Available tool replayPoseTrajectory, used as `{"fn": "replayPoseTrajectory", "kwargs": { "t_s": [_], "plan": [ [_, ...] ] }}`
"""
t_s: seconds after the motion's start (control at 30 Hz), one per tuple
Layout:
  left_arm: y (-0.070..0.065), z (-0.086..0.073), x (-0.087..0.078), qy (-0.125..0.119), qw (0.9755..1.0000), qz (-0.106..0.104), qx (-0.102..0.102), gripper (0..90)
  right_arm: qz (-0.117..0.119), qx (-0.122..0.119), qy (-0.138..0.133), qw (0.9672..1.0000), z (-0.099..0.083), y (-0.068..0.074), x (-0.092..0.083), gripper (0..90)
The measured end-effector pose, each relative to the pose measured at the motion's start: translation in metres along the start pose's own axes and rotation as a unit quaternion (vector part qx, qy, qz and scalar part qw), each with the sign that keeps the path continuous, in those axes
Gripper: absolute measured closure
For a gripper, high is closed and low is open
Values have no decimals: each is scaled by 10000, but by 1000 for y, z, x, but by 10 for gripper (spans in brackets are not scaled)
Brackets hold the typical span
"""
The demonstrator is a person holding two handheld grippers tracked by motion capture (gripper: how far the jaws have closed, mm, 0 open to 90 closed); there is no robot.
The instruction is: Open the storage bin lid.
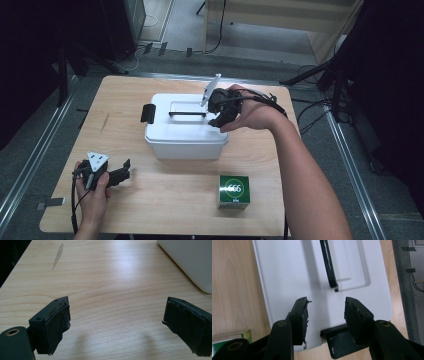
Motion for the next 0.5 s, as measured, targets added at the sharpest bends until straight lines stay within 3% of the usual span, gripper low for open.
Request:
{"fn": "replayPoseTrajectory", "kwargs": {
  "t_s": [0.17, 0.23, 0.4, 0.5],
  "plan": [
    [0, -1, 0, -17, 10000, 5, 5, 78, -29, -199, 101, 9997, 16, -2, 1, 586],
    [1, -1, 0, -8, 10000, -2, 23, 78, 103, -342, 80, 9993, 25, 0, 2, 630],
    [1, -2, -1, -3, 10000, -54, 16, 78, 174, -474, 101, 9987, 35, 2, 6, 678],
    [2, -2, -1, -15, 10000, -82, -9, 78, 68, -694, 333, 9970, 42, 4, 12, 713]
  ]
}}
Point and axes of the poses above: each handheld gripper's, and its own axes: x roughly forward along the jaws, z roughly out of its top, y roughly to its left, the point moved 2 cm from there along x, roughly forward along the jaws, and after that the axes turned 6 degrees about x, right-handed, at the moved point
